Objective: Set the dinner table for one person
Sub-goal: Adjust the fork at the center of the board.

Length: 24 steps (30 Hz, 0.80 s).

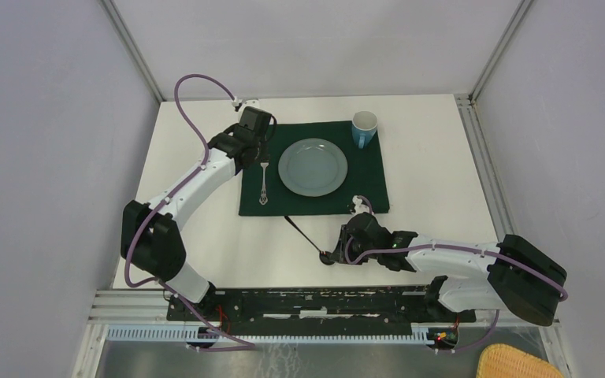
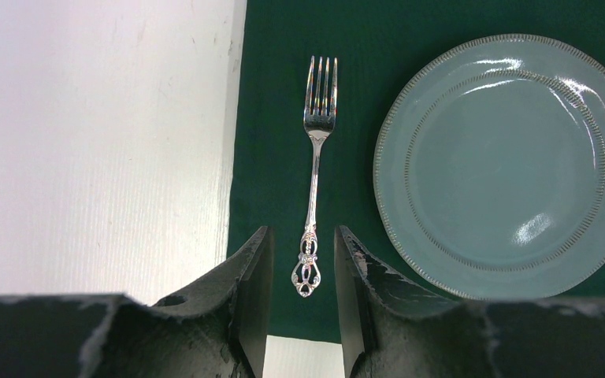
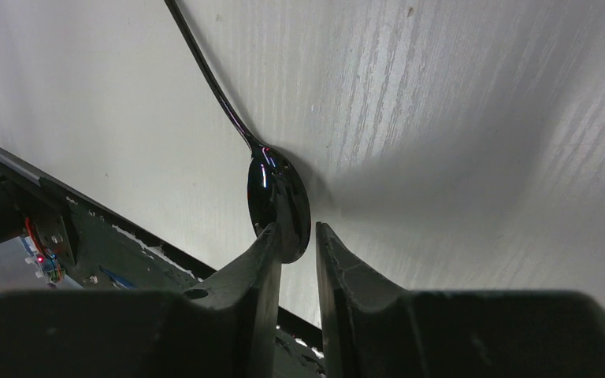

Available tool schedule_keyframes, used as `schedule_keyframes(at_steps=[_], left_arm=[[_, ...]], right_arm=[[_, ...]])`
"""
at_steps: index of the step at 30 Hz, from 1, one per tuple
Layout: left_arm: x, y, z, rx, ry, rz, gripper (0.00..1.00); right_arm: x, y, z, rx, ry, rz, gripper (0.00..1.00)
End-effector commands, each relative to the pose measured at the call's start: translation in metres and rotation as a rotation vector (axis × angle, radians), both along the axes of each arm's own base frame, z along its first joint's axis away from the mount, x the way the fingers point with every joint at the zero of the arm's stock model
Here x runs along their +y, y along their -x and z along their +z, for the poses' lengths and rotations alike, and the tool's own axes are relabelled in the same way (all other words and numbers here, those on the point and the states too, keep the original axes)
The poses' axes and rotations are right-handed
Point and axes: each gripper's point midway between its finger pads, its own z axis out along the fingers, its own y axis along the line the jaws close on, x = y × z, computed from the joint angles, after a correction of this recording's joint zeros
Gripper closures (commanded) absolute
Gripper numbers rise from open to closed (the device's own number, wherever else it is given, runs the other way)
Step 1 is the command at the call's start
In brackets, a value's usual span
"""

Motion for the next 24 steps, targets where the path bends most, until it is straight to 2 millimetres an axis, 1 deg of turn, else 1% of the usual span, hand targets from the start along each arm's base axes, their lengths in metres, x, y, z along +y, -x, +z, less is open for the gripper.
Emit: schedule_keyframes(at_steps=[1, 8, 10, 12, 16, 24], left_arm=[[0.004, 0.002, 0.020, -0.051, 0.010, 0.005, 0.59], [0.004, 0.001, 0.021, -0.051, 0.006, 0.005, 0.59], [0.004, 0.000, 0.021, -0.052, 0.004, 0.005, 0.59], [0.004, 0.000, 0.021, -0.050, 0.001, 0.004, 0.59], [0.003, -0.001, 0.023, -0.054, 0.004, 0.004, 0.59], [0.002, -0.004, 0.024, -0.054, 0.006, 0.003, 0.59]], right_arm=[[0.011, -0.006, 0.011, -0.023, -0.041, -0.006, 0.74], [0.013, -0.006, 0.012, -0.024, -0.040, -0.001, 0.79], [0.013, -0.007, 0.013, -0.027, -0.041, -0.002, 0.82], [0.014, -0.008, 0.013, -0.030, -0.039, -0.003, 0.86], [0.013, -0.008, 0.015, -0.031, -0.035, -0.002, 0.99], [0.004, -0.006, 0.029, -0.052, -0.029, -0.006, 1.00]])
